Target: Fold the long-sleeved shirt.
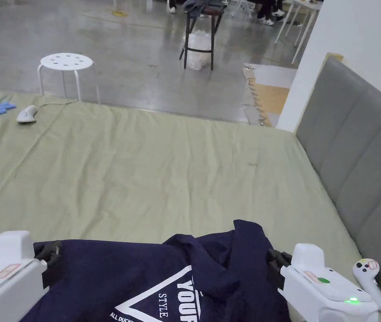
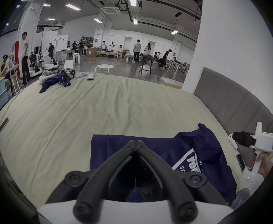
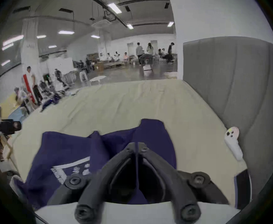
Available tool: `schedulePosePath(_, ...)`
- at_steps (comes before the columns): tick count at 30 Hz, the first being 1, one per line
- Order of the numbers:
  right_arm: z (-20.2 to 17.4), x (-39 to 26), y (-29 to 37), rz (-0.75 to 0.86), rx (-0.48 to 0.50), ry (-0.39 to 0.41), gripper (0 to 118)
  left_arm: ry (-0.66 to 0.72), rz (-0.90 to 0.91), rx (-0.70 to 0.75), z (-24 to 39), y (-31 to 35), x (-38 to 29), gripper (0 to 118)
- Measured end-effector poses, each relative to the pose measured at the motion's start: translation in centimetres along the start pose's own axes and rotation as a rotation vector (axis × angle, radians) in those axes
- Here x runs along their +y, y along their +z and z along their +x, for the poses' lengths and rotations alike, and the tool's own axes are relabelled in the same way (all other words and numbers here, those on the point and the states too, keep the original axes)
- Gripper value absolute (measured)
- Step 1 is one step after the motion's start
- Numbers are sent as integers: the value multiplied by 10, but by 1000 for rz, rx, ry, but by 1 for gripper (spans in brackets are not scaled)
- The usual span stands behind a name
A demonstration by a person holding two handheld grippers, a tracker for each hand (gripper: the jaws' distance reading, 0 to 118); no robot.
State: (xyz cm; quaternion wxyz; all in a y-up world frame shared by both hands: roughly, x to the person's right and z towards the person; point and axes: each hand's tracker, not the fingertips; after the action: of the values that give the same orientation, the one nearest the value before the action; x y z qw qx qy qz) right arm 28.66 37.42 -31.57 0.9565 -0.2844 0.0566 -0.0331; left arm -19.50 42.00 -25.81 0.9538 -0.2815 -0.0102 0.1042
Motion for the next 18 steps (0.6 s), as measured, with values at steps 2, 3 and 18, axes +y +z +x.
schedulePosePath(2,-6,24,-12,-43,58,-2,0,4,0,-5,0,-11,5,4)
schedulePosePath(3,-6,32,-24,-57,42,1,1,-1,0,-7,-2,-18,8,4)
schedulePosePath(18,11,41,-204,-457,98,22,100,-15,-43,24,-21,-82,18,4)
